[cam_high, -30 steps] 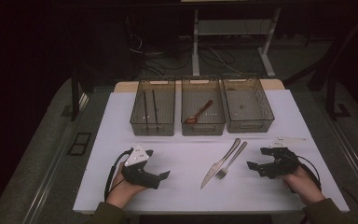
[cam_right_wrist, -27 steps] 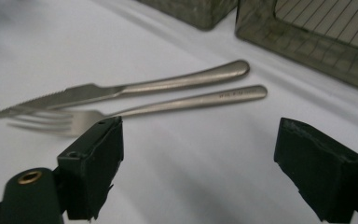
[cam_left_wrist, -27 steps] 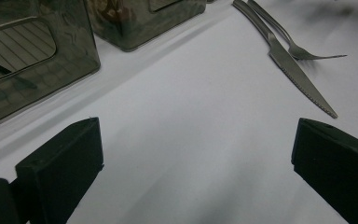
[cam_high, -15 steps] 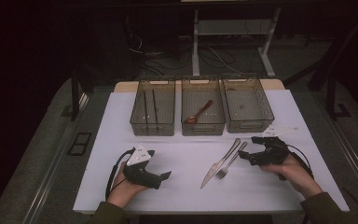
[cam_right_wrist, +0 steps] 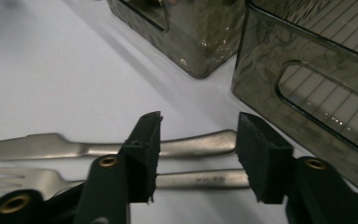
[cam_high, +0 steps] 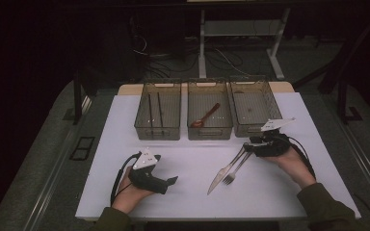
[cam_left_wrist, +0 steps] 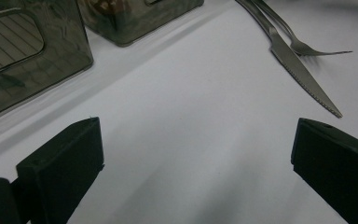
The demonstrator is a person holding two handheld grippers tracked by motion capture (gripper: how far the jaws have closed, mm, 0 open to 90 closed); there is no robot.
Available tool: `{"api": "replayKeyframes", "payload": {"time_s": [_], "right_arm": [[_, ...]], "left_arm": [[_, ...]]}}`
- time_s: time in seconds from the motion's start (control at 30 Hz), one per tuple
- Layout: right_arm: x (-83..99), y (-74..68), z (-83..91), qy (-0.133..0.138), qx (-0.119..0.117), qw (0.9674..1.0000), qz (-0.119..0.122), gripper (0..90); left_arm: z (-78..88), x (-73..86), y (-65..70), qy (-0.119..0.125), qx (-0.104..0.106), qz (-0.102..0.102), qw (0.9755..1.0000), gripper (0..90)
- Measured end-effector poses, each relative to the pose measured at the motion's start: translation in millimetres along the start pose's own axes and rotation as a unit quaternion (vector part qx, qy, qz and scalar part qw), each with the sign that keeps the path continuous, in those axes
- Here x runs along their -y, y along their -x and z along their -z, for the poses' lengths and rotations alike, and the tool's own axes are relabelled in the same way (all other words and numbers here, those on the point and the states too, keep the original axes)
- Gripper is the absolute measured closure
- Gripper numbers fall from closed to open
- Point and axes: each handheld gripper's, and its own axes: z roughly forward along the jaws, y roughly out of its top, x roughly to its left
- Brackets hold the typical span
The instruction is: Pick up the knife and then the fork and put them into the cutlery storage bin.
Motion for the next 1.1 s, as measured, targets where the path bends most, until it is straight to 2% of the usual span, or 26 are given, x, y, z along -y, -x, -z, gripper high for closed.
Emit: {"api": "replayKeyframes", "payload": {"time_s": [0.1, 0.27, 0.37, 0.8, 1.1], "right_arm": [[0.3, -1.1, -4.0, -0.010, -0.005, 0.9999, 0.006, 73.6], [3.3, -2.3, -10.1, -0.033, -0.017, 0.9993, 0.010, 88.7], [4.7, -3.5, -11.9, -0.041, -0.018, 0.9989, 0.013, 88.9], [7.5, -7.4, -21.8, -0.066, -0.020, 0.9973, 0.024, 88.9], [9.4, -8.6, -16.9, -0.087, -0.024, 0.9953, 0.034, 89.0]], "left_arm": [[0.8, 0.1, 0.2, 0.001, 0.001, -0.002, 1.0000, 1.6], [3.0, 0.7, -0.1, 0.004, 0.000, -0.003, 1.0000, 1.6], [3.1, 0.9, 0.2, 0.000, 0.000, -0.009, 1.0000, 1.6], [3.9, 1.3, 3.1, 0.000, 0.000, -0.009, 1.0000, 2.8], [4.5, 1.6, 3.4, -0.001, 0.001, -0.008, 1.0000, 3.0]]}}
